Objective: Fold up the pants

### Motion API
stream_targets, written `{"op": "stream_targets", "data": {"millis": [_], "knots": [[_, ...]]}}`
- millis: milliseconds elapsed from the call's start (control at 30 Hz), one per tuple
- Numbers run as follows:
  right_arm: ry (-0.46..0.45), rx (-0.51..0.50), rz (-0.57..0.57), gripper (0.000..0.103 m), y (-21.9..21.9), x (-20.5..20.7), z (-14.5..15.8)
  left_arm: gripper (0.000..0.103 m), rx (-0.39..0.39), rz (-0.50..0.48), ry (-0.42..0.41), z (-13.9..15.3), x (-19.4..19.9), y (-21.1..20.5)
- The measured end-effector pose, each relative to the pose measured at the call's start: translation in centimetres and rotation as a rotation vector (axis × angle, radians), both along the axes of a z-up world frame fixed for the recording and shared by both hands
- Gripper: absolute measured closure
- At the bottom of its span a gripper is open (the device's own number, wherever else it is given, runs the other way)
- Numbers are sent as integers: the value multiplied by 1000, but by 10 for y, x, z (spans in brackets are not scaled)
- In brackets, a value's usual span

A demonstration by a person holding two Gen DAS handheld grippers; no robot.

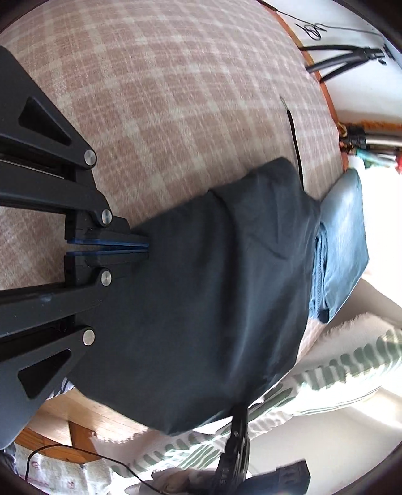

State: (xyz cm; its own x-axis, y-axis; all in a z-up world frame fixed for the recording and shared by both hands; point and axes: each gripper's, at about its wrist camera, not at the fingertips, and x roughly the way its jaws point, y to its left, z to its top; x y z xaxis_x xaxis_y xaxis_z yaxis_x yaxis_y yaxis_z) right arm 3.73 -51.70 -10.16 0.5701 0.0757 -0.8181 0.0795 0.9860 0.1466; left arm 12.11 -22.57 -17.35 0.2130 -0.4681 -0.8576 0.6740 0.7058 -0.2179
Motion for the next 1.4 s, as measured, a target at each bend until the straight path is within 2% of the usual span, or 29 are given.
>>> {"op": "stream_targets", "data": {"millis": [67,167,267,367,467,567,700,833,900,1067,1100,1133,1167,1200,1233,1267,1333,1400], "knots": [[-63,22,61,82,10,13,14,103,-9,14,-6,1,6,0],[-77,67,154,82,35,48,18,103,-29,12,-3,1,12,-7],[-13,164,275,82,65,107,7,103,-35,-20,-9,-2,6,-13],[44,219,340,82,97,157,-8,103,-70,-51,6,-1,-2,-11],[82,175,397,82,131,190,-23,103,-96,-105,45,-3,-13,-10],[139,116,437,82,154,216,-41,103,-70,-160,24,-7,-27,-12],[205,-84,404,86,155,232,-72,103,-91,-172,34,-10,-28,-11],[164,-29,341,103,128,238,-75,103,-90,-208,18,-12,-39,-9],[156,12,310,103,117,241,-76,103,-101,-212,22,-12,-47,-7],[171,-13,274,103,120,242,-71,103,-112,-228,33,-11,-55,-6],[163,2,273,101,120,239,-67,103,-104,-232,33,-9,-56,-5],[149,29,270,92,119,234,-62,103,-102,-229,37,-5,-55,-4],[132,58,271,78,115,226,-55,103,-114,-207,42,-1,-52,0],[105,88,272,68,108,215,-44,103,-129,-181,47,2,-44,6],[80,105,266,51,102,205,-35,103,-140,-152,51,5,-39,11],[48,126,258,44,94,193,-25,103,-144,-120,53,9,-31,16],[8,172,237,40,73,167,-9,103,-145,-74,48,14,-18,23],[-7,198,201,35,54,143,-1,103,-161,-41,81,14,-3,25]]}}
